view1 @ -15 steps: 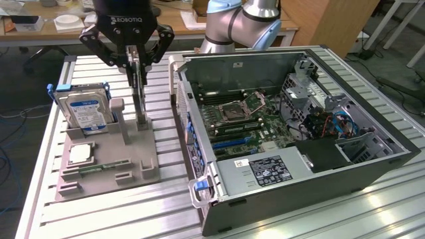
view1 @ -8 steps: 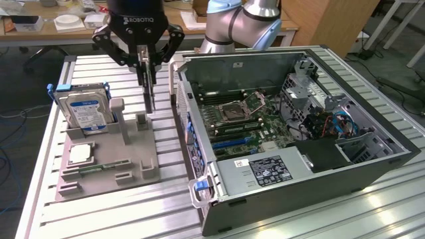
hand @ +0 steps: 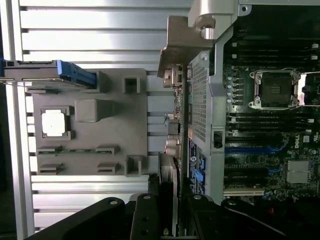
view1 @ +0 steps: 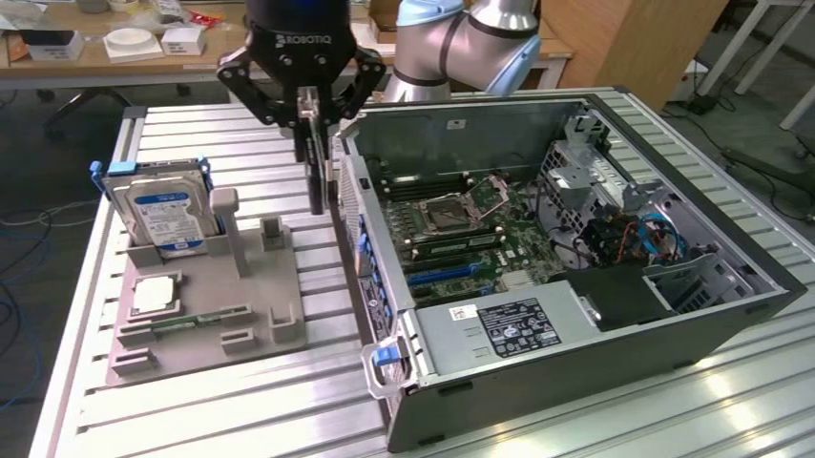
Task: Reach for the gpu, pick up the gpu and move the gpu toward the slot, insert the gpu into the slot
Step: 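Pick up the gpu and move the gpu toward the slot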
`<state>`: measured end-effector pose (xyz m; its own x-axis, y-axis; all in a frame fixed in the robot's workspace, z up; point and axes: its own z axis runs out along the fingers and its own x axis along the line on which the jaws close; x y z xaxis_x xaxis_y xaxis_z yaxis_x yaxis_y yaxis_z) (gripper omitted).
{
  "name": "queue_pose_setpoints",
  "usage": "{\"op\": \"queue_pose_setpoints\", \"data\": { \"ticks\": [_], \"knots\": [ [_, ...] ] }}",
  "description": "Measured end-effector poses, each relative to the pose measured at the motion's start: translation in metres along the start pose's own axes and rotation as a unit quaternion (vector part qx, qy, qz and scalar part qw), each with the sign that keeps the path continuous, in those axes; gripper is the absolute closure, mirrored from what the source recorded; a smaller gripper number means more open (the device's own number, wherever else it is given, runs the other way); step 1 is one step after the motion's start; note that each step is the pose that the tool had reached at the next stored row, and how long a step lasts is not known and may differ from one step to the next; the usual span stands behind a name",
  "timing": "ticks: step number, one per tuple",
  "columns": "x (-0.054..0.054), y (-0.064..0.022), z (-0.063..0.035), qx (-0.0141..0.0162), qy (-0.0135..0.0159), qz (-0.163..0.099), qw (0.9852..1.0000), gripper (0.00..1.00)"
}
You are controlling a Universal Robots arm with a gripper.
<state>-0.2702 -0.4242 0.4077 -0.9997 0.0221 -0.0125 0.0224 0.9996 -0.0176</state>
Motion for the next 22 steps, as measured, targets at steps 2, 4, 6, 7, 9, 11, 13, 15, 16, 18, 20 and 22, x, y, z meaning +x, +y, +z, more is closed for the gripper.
{"op": "queue_pose_setpoints", "data": {
  "ticks": [2, 4, 6, 7, 9, 11, 13, 15, 16, 18, 20, 22],
  "knots": [
    [-0.007, 0.0001, 0.0002, 0.0, 0.0, 0.0, 1.0, 0.73],
    [-0.013, 0.0003, 0.0002, 0.0, 0.0001, 0.0, 1.0, 0.73],
    [-0.017, 0.0004, 0.0003, 0.0, 0.0, 0.0, 1.0, 0.73],
    [-0.019, 0.0004, 0.0004, 0.0, 0.0, -0.001, 1.0, 0.73],
    [-0.023, 0.0005, 0.0005, 0.0, 0.0, -0.001, 1.0, 0.73],
    [-0.029, 0.0006, 0.0006, 0.0, 0.0, -0.001, 1.0, 0.73],
    [-0.034, 0.0008, 0.0008, 0.0, 0.0, -0.001, 1.0, 0.73],
    [-0.038, 0.0009, 0.0011, 0.0, 0.0, -0.001, 1.0, 0.73],
    [-0.04, 0.0009, 0.0013, 0.0, 0.0, -0.001, 1.0, 0.73],
    [-0.044, 0.001, 0.0018, 0.0, 0.0, -0.001, 1.0, 0.73],
    [-0.047, 0.0011, 0.0025, 0.0, 0.0, -0.001, 1.0, 0.73],
    [-0.051, 0.0012, 0.0031, 0.0, 0.0, -0.001, 1.0, 0.73]
  ]
}}
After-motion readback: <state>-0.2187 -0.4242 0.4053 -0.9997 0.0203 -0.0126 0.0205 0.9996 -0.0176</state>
